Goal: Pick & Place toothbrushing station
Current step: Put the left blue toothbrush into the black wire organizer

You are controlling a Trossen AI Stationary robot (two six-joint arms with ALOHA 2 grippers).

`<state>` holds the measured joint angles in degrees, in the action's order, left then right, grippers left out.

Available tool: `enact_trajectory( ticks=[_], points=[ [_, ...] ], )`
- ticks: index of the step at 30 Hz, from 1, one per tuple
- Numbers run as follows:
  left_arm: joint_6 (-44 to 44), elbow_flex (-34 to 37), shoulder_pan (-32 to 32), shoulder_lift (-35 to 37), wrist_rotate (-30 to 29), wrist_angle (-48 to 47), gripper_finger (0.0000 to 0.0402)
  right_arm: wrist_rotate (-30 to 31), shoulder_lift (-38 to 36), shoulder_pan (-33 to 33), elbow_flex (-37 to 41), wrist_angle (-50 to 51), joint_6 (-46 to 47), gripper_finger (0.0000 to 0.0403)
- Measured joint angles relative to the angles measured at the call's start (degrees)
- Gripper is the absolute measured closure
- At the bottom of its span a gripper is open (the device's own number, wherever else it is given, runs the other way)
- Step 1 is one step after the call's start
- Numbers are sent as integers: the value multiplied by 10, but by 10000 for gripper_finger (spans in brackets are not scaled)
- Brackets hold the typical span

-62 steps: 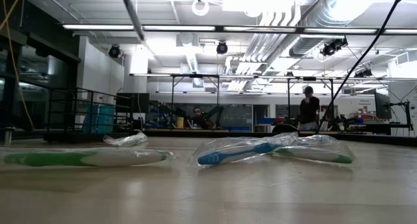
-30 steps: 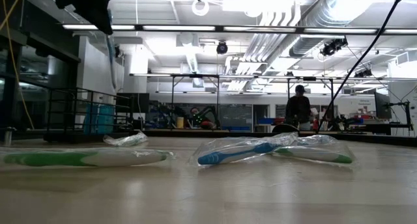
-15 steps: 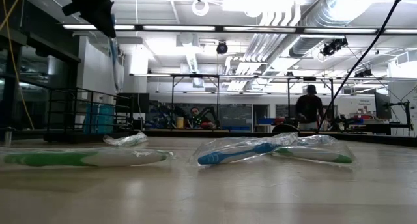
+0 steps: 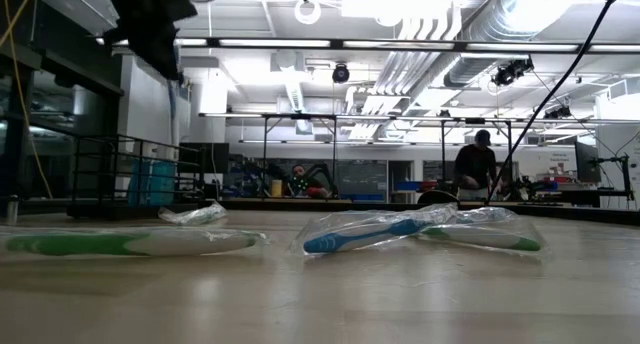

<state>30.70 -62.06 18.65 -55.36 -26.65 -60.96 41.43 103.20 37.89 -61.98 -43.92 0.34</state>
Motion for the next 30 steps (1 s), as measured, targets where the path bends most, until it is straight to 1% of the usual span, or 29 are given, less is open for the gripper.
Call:
enact_trajectory(
  ticks=[9,15,19,22,25,30],
  points=[
    [-40,102,49,0,78,132,396,0,0,0,0,0,-1,230],
    [-55,154,92,0,127,171,396,0,0,0,0,0,-1,230],
    [-62,178,110,1,144,207,396,0,0,0,0,0,-1,230],
    [-68,183,113,1,154,224,395,0,0,0,0,0,-1,230],
    [-70,184,113,0,157,231,378,0,0,0,0,0,-1,230],
    [-69,186,113,-1,149,229,333,0,0,0,0,1,-1,230]
  ],
)
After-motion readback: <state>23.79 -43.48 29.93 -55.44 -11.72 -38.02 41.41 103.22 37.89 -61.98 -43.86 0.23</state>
